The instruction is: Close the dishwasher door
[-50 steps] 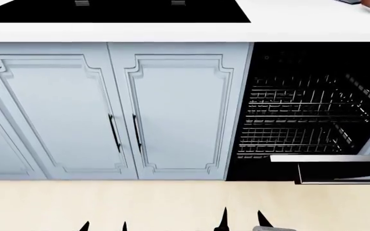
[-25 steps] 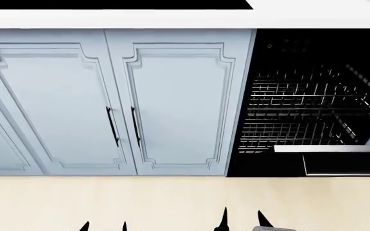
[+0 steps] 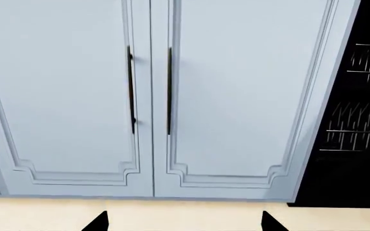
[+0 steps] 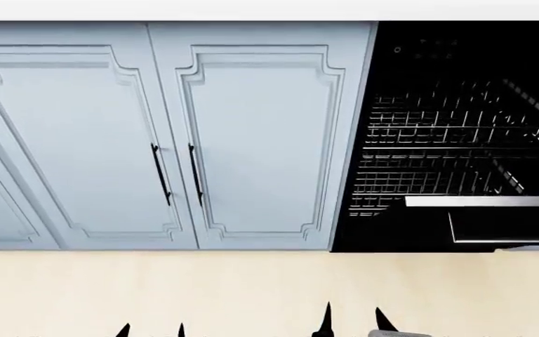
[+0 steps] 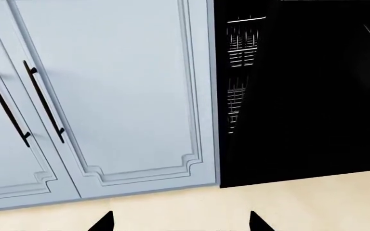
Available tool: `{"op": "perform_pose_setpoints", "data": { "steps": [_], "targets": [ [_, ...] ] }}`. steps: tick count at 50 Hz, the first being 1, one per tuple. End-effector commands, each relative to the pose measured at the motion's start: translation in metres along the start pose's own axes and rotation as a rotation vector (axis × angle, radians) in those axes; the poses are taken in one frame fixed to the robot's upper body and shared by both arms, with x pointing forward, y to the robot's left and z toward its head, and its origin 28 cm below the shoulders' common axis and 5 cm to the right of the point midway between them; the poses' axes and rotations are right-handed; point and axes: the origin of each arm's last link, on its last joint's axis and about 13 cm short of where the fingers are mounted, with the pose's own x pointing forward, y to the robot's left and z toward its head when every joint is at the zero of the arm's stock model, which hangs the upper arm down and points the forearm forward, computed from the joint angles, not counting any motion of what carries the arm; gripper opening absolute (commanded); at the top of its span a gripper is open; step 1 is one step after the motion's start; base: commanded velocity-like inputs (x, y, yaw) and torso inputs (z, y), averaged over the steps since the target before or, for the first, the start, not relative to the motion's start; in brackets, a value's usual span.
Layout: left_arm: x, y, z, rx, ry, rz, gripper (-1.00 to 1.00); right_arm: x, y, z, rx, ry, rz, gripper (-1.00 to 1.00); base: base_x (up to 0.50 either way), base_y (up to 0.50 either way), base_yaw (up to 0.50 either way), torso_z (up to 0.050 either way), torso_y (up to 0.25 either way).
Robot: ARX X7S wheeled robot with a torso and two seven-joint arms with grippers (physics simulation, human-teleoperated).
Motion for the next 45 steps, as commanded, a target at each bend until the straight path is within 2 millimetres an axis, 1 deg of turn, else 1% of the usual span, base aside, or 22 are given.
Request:
{"op": "perform_pose_setpoints", "data": {
  "steps": [1, 45],
  "targets": [
    [0.0, 0.0, 0.0, 0.0, 0.0, 0.0, 1.0, -0.0001, 0.0, 0.0, 0.001, 0.005, 0.0, 1.0, 0.0, 0.0, 0.0, -0.05, 0.061],
    [0.0001, 0.0, 0.0, 0.003, -0.003, -0.001, 1.0, -0.0001, 0.0, 0.0001, -0.003, 0.005, 0.002, 1.0, 0.0, 0.0, 0.0, -0.05, 0.06]
  ]
}}
